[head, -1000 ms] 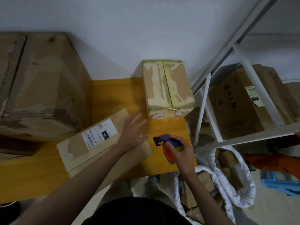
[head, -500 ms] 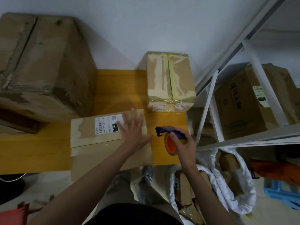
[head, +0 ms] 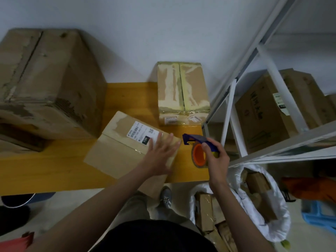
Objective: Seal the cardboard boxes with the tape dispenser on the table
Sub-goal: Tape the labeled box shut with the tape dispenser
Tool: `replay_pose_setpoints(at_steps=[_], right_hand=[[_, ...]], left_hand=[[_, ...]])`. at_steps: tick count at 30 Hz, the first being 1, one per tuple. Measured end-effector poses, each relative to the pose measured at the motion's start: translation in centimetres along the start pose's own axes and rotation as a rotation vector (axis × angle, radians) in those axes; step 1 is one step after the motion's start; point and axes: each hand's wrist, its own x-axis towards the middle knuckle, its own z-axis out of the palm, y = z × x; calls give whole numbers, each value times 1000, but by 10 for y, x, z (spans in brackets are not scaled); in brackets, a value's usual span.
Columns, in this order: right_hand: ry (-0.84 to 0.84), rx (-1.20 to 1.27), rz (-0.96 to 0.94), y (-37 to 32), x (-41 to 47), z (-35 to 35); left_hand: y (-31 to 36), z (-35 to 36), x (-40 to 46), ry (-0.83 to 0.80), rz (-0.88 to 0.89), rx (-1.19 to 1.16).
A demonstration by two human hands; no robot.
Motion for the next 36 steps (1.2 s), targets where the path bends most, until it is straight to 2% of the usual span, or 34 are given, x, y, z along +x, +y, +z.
replay_pose_setpoints(at_steps=[6, 8, 10, 13, 15, 18, 21, 25, 33, 36], right_hand=[[-36, 63, -36, -6, 0, 16], [-92, 78, -35, -10, -3, 28], [-140, 71, -25, -15, -7, 40], [-176, 61, -2, -18, -10, 51], [-187, 63, 14, -18, -10, 53], [-188, 56, 10, -18, -8, 50], [-175, 64, -1, -18, -7, 41], [-191, 88, 1, -19, -6, 31], [-305, 113, -2, -21, -11, 48], [-335, 112, 7, -22, -11, 67]], left_hand=[[-30, 7, -37, 32, 356, 204], [-40, 5, -49, 1, 365, 133], [-49, 5, -55, 37, 175, -47], [-64, 2, -59, 198, -391, -239], [-77, -2, -63, 208, -692, -357], [-87, -8, -70, 210, -879, -490], [-85, -12, -68, 220, -888, -567], [-93, -12, -62, 186, -855, -541], [-100, -22, -57, 8, -578, -330], [-102, -22, -57, -2, -527, -288]])
